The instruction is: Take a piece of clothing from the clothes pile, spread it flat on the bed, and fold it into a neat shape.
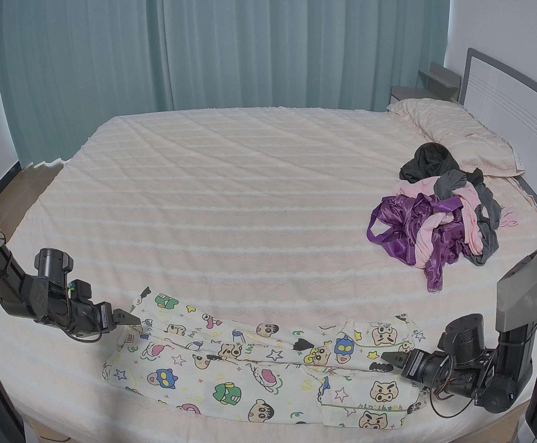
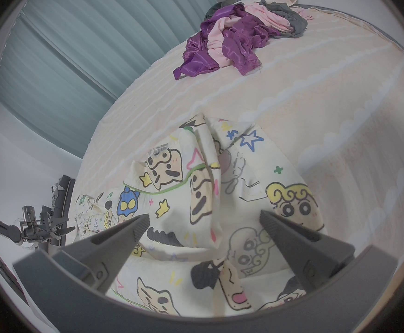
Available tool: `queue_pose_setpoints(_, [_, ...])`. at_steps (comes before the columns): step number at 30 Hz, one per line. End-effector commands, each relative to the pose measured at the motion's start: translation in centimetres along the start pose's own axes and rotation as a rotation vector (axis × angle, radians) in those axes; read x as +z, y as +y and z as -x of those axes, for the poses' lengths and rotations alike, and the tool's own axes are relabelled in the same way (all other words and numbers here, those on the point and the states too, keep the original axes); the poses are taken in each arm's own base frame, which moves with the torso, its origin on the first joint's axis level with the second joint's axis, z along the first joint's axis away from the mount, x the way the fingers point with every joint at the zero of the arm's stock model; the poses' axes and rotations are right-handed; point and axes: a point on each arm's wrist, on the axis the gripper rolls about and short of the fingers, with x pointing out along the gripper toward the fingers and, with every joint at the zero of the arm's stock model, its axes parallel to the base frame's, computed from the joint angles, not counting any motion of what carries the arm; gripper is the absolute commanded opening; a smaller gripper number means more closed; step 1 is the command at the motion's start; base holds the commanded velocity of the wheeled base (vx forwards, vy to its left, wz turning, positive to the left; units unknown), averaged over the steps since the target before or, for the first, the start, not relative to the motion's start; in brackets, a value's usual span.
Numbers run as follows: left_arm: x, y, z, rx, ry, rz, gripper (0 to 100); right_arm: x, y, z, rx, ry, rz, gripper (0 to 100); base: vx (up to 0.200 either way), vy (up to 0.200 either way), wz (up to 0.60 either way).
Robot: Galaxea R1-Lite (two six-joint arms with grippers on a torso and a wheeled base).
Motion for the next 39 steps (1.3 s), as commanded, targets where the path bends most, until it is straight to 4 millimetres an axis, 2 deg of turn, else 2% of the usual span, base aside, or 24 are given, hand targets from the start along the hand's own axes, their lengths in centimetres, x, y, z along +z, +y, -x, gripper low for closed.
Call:
queue_pose_setpoints(1, [-0.3, -0.7, -1.3, -0.016, 0.033, -0.031, 100, -0.2, -0.2, 0.0, -0.007, 0.006, 0.002, 100, 0.000, 0.000, 0.00])
queue_pose_setpoints(8, [-0.3, -1.8, -3.4, -0.004, 0.070, -0.076, 100, -0.4, -0.3, 0.0, -0.012, 0.014, 0.003, 100, 0.000, 0.000, 0.00])
queue_pose_setpoints(11, [-0.7, -2.1, -4.9, 0.074, 0.088, -0.113, 100, -0.4, -0.3, 0.0, -0.013, 0.017, 0.004, 100, 0.000, 0.000, 0.00])
queue_pose_setpoints(27, [-0.8, -2.4, -5.4, 0.084, 0.091, -0.162, 100, -0.5, -0.3, 0.0, -0.012, 0.020, 0.005, 100, 0.000, 0.000, 0.00])
queue_pose_setpoints(28, [-0.8, -2.4, -5.4, 0.084, 0.091, -0.162, 0, -0.5, -0.3, 0.0, -0.012, 0.020, 0.005, 100, 0.000, 0.000, 0.00])
queue_pose_setpoints(32, [-1.1, -2.9, -5.3, 0.079, 0.104, -0.147, 0, -0.5, -0.4, -0.2, -0.016, 0.022, 0.003, 100, 0.000, 0.000, 0.00])
queue_pose_setpoints(35, [-0.9, -4.0, -4.8, 0.065, 0.084, -0.129, 0, -0.5, -0.3, -0.2, -0.006, 0.012, 0.002, 100, 0.000, 0.000, 0.00])
queue_pose_setpoints(39, [-0.6, -4.2, -4.4, 0.067, 0.069, -0.129, 0, -0.4, -0.4, -0.1, 0.001, 0.002, -0.001, 100, 0.000, 0.000, 0.00])
